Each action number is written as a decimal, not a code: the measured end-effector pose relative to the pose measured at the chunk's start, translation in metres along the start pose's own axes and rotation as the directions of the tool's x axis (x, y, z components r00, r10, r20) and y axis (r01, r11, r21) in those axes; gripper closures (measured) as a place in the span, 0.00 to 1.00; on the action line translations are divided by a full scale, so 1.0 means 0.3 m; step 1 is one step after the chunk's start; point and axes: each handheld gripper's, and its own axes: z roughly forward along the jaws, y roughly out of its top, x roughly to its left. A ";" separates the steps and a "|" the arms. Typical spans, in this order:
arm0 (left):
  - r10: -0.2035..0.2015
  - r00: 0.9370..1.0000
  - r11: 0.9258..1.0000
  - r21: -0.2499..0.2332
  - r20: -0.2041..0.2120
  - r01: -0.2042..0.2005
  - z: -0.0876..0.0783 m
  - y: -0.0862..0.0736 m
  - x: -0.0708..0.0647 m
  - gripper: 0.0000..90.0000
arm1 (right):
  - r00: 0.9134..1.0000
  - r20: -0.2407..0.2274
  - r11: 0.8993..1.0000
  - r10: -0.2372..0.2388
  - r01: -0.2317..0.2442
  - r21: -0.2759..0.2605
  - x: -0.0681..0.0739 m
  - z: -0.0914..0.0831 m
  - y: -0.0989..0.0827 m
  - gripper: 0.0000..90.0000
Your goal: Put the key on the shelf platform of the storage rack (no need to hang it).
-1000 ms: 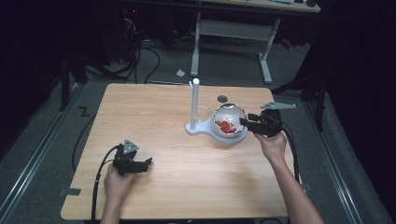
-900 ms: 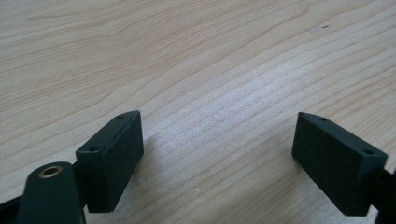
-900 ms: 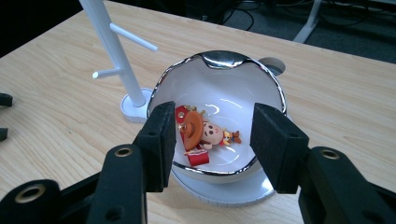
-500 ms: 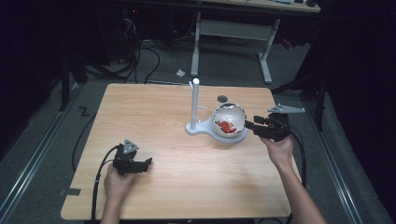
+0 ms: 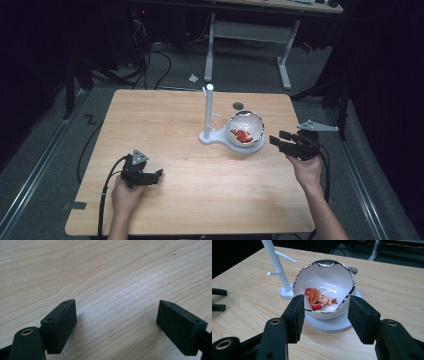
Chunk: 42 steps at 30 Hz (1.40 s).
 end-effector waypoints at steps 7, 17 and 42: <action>0.000 1.000 1.000 0.000 0.000 0.000 0.000 0.000 0.000 0.19 | 1.000 -0.002 1.000 0.005 -0.005 -0.016 0.001 -0.030 -0.026 0.53; 0.003 1.000 1.000 0.002 0.000 -0.003 0.000 0.000 0.001 0.19 | 1.000 -0.009 0.999 0.000 -0.001 -0.032 0.017 -0.056 -0.061 0.52; 0.000 1.000 1.000 0.000 0.000 0.000 0.000 0.000 0.000 0.19 | 0.999 -0.041 1.000 -0.013 0.012 -0.017 0.073 -0.031 -0.145 0.50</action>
